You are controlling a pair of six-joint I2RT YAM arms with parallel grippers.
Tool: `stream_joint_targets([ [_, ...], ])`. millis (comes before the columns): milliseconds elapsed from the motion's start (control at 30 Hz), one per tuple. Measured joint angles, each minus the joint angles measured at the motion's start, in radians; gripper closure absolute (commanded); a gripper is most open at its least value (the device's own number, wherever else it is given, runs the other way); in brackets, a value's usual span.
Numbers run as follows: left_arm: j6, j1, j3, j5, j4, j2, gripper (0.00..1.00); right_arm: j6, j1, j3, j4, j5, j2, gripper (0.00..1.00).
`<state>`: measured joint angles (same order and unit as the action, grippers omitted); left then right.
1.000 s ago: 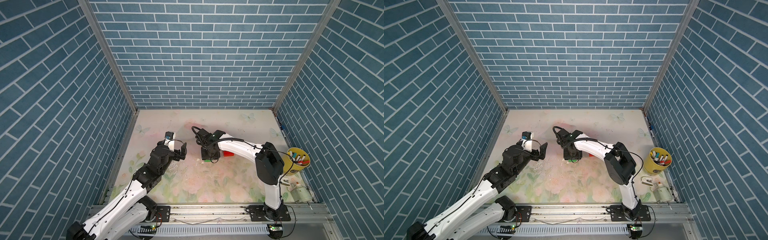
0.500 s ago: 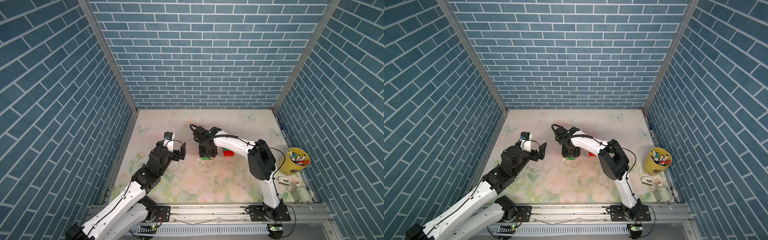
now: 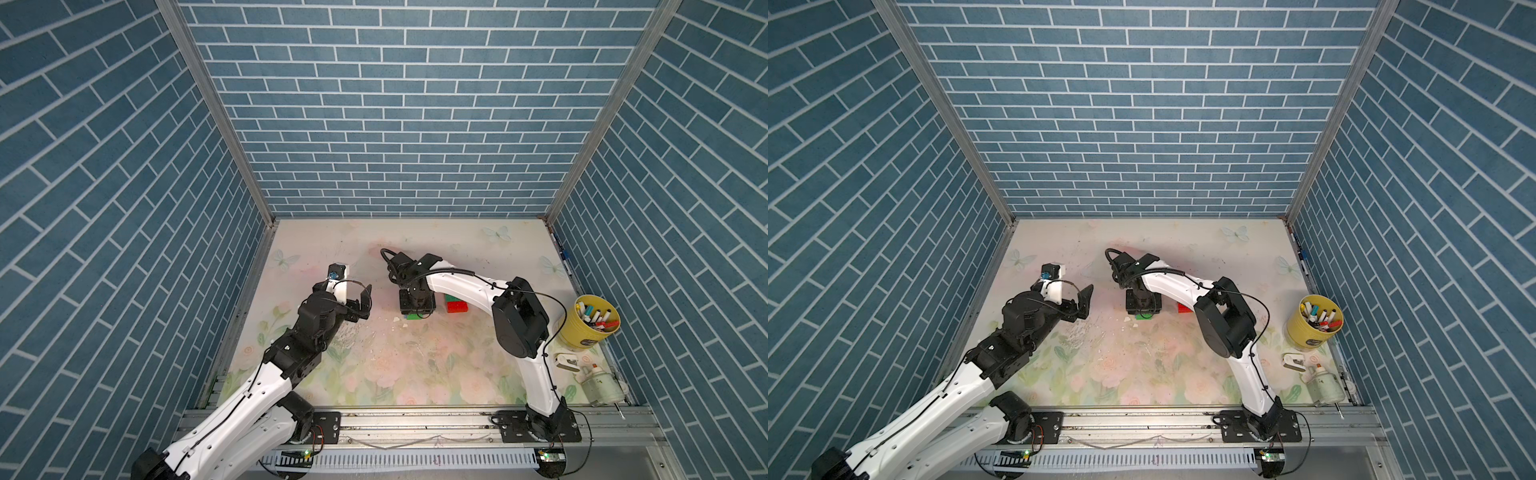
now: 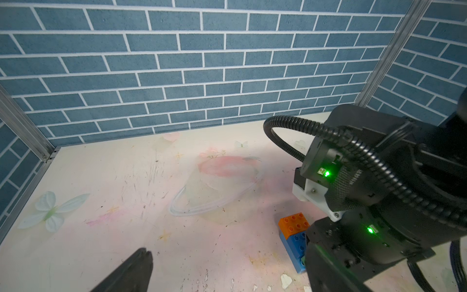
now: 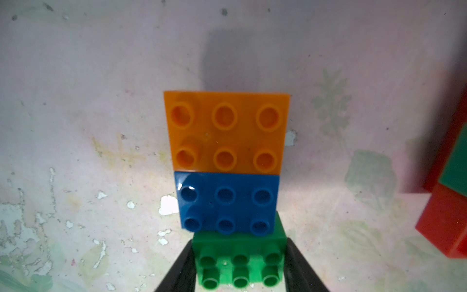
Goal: Assemble a rectangle with lego
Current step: Assemble the lego brick with the lego brick.
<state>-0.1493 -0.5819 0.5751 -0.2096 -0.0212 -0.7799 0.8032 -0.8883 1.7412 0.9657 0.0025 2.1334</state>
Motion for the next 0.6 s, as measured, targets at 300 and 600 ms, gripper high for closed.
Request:
stream_joint_targets([
  [300,0.000,0.001,-0.002,0.001,0.002,-0.001,0.00,0.000,0.000,0.004,-0.006,-0.002,0.003,0.57],
  [600,0.000,0.001,-0.002,0.001,0.003,-0.005,0.00,0.000,0.000,0.016,-0.011,-0.008,0.011,0.57],
])
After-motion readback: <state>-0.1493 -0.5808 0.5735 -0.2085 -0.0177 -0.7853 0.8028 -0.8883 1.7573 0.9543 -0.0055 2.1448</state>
